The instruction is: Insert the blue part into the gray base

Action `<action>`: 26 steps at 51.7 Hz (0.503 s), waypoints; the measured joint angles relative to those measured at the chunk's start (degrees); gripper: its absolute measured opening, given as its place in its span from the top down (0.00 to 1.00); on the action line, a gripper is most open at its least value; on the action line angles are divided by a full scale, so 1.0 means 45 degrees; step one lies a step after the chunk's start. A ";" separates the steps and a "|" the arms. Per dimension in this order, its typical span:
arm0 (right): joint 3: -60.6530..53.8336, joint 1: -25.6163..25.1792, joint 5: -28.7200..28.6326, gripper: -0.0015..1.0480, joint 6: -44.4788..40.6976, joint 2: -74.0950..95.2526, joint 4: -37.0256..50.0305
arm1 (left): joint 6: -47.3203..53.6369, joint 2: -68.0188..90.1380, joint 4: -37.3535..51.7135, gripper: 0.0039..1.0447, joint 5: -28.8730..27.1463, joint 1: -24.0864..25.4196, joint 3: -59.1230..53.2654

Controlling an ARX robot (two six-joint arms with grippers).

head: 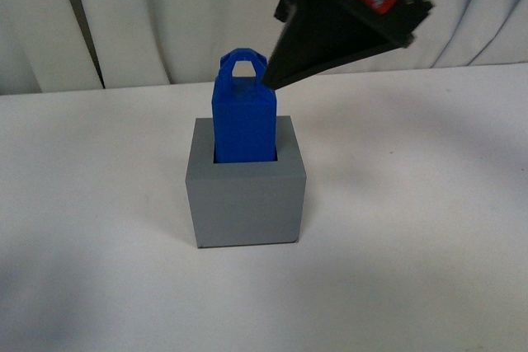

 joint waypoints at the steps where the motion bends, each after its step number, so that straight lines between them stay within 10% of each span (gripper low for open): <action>1: -0.0199 -0.0131 -0.0117 0.07 0.0039 -0.0204 0.0141 | 0.0000 0.0000 0.0000 0.06 0.0000 0.0000 0.0000; 26: -0.7562 -0.3487 -0.3458 0.07 0.3900 -0.5022 0.6693 | 0.0000 0.0000 0.0000 0.06 -0.0005 0.0000 0.0000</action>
